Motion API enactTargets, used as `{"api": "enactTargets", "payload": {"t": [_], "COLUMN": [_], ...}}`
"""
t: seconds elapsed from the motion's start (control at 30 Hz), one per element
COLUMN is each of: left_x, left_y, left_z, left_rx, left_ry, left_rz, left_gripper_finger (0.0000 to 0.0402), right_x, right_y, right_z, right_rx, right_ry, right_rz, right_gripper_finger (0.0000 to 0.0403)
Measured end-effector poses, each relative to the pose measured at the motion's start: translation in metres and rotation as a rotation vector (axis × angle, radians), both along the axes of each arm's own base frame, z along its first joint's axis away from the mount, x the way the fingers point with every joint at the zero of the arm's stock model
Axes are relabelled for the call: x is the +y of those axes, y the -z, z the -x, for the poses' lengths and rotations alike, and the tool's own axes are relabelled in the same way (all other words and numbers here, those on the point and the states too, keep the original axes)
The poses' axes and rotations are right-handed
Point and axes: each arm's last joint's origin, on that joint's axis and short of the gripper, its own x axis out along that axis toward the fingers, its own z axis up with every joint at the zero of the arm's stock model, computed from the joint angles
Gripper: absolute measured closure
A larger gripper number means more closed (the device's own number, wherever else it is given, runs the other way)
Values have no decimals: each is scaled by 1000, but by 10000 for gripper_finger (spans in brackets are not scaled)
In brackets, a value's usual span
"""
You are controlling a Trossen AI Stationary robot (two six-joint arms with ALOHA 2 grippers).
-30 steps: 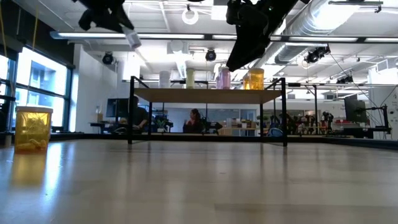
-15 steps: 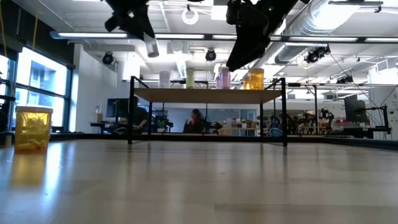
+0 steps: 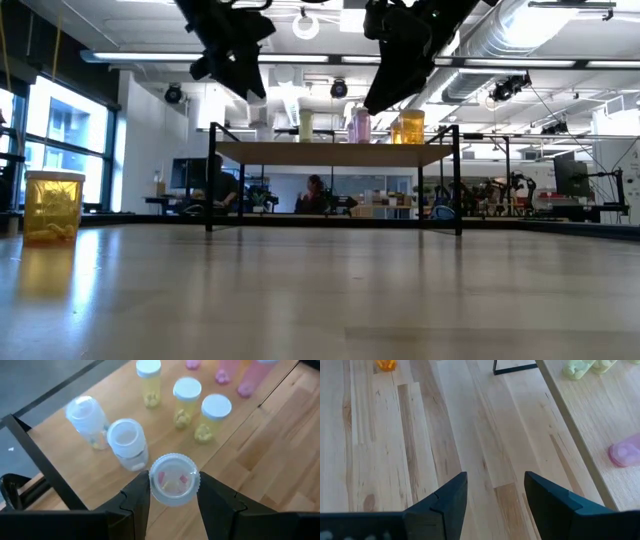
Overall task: Pick and place medicine bottles onto shelf by color
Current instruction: Put the transparent pill bottle on the shelf aligned with the transparent pill bottle
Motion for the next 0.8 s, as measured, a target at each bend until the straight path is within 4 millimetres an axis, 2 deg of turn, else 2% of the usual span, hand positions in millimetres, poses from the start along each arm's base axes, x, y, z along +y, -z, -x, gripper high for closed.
{"api": "enactTargets", "payload": {"t": [0.3,0.8], "left_x": [12,19], "left_y": [15,16], "left_z": [-7,-4], "left_rx": [50,23], "left_ry": [-25,-39], "left_rz": [27,69], "left_gripper_finger": [272,272], "right_x": [0,0], "right_y": [0,0], "right_z": [0,0], "right_rx": [0,0], "right_ry": [0,-4], "right_rz": [0,-5], "right_gripper_finger": [214,214]}}
